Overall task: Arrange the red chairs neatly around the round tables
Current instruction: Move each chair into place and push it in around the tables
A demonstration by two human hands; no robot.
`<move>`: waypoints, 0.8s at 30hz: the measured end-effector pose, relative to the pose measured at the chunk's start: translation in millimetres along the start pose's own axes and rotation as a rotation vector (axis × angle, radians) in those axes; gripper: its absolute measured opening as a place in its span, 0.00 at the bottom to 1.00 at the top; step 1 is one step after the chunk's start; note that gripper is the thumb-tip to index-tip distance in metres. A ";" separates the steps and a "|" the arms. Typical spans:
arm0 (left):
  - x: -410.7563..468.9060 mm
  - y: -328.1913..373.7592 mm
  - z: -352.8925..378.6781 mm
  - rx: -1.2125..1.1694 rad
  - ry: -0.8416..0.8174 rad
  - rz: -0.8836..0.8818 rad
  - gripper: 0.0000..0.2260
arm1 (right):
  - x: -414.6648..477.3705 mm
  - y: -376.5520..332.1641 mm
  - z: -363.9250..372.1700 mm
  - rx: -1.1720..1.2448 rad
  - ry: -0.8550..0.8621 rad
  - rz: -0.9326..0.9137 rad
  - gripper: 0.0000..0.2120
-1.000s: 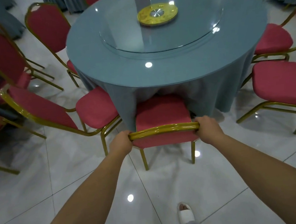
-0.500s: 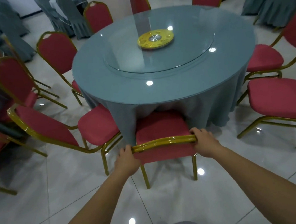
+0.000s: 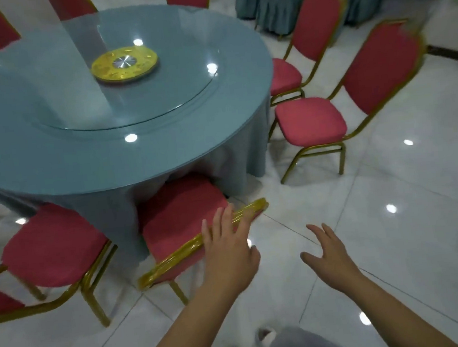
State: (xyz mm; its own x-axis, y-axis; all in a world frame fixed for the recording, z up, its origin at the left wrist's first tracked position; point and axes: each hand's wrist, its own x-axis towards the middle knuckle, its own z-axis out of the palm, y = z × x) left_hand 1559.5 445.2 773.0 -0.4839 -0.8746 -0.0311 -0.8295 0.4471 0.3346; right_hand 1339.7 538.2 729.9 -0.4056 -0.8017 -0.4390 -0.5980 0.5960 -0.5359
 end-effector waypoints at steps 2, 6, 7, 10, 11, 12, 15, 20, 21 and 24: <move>10.3 21.0 12.2 -0.023 -0.053 0.085 0.32 | -17.8 16.1 -7.4 0.099 0.078 0.071 0.33; 26.9 60.4 38.2 -0.002 -0.249 0.176 0.34 | -32.0 45.6 -32.0 0.181 0.169 0.151 0.32; 33.7 69.3 42.7 0.006 -0.284 0.182 0.34 | -29.8 52.2 -40.1 0.210 0.197 0.156 0.31; 68.7 93.2 54.9 0.022 -0.309 0.176 0.35 | -4.8 67.6 -61.7 0.239 0.241 0.148 0.29; 82.9 101.0 58.1 0.028 -0.305 0.171 0.35 | 7.3 70.9 -68.2 0.244 0.239 0.140 0.29; 97.4 109.6 60.9 0.036 -0.304 0.164 0.35 | 20.3 73.8 -75.5 0.256 0.231 0.128 0.30; 136.9 141.8 71.3 0.041 -0.328 0.106 0.35 | 61.2 85.7 -110.5 0.285 0.188 0.071 0.32; 193.5 199.1 94.6 0.003 -0.418 0.021 0.35 | 118.6 125.4 -197.1 0.356 0.225 0.020 0.30; 207.0 211.4 101.8 -0.012 -0.419 0.010 0.35 | 130.6 136.6 -212.5 0.369 0.230 0.017 0.30; 245.1 242.2 121.2 -0.050 -0.424 -0.045 0.35 | 167.9 168.7 -251.1 0.381 0.246 0.043 0.30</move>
State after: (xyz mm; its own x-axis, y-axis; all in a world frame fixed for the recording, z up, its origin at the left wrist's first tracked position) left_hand 1206.1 361.8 732.3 -0.5277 -0.7340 -0.4276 -0.8431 0.3911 0.3690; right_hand 997.1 492.8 746.9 -0.6046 -0.7350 -0.3070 -0.2984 0.5663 -0.7683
